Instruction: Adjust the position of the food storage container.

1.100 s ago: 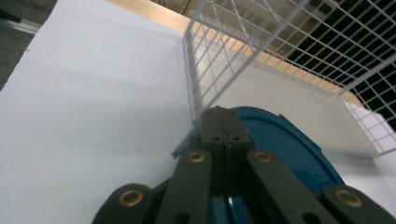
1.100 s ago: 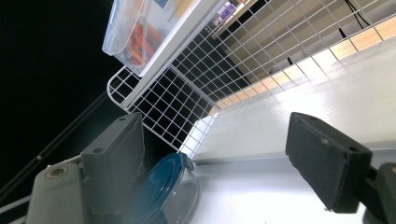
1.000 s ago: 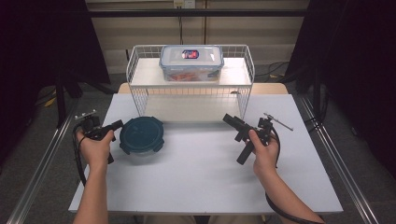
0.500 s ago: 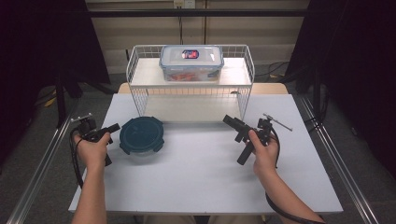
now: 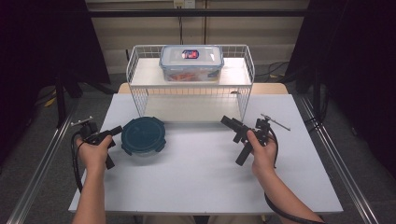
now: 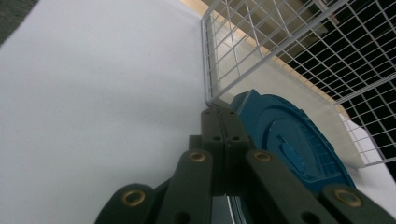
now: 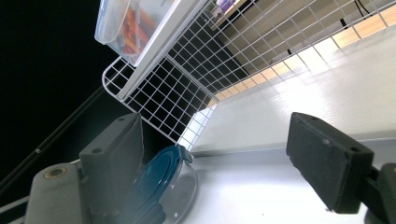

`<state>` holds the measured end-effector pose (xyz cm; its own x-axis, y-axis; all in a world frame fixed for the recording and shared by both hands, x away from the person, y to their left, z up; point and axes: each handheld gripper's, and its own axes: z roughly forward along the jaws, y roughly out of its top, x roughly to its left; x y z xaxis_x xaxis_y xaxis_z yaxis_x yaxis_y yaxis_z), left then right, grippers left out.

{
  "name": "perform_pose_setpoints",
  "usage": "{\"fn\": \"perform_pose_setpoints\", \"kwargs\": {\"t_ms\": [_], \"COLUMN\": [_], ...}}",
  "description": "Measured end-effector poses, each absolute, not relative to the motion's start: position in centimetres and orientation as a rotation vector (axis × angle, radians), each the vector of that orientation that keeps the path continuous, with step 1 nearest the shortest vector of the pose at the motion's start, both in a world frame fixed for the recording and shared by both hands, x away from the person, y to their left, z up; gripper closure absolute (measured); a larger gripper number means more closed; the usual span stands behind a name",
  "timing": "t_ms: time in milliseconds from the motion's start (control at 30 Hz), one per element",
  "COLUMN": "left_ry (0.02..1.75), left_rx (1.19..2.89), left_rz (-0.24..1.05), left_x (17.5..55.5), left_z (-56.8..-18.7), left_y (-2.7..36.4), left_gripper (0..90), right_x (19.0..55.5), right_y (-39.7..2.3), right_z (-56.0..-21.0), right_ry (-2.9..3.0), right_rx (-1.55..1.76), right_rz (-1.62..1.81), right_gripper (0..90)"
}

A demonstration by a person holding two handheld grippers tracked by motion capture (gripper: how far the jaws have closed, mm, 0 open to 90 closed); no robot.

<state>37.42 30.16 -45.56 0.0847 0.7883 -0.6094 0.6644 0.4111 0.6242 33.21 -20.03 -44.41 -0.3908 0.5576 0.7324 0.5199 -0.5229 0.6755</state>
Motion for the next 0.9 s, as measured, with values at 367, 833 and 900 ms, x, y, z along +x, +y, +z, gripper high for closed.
{"fn": "perform_pose_setpoints", "kwargs": {"t_ms": [367, 833, 900], "left_ry": [1.586, 1.516, 1.503], "left_rx": [1.336, 1.383, 1.395], "left_rz": [0.091, 0.009, -0.011], "left_x": [37.1, 36.9, 36.9], "left_z": [-45.6, -45.8, -45.9], "left_y": [28.5, 24.9, 24.3], "left_gripper": [90.0, 90.0, 90.0], "right_x": [33.3, 33.3, 33.2], "right_y": [-19.6, -20.3, -20.4], "right_z": [-44.4, -44.6, -44.6], "right_ry": [1.534, 1.502, 1.507], "right_rx": [1.721, 1.750, 1.755], "right_rz": [2.113, 2.111, 2.110], "right_gripper": [18.8, 18.8, 18.8]}}
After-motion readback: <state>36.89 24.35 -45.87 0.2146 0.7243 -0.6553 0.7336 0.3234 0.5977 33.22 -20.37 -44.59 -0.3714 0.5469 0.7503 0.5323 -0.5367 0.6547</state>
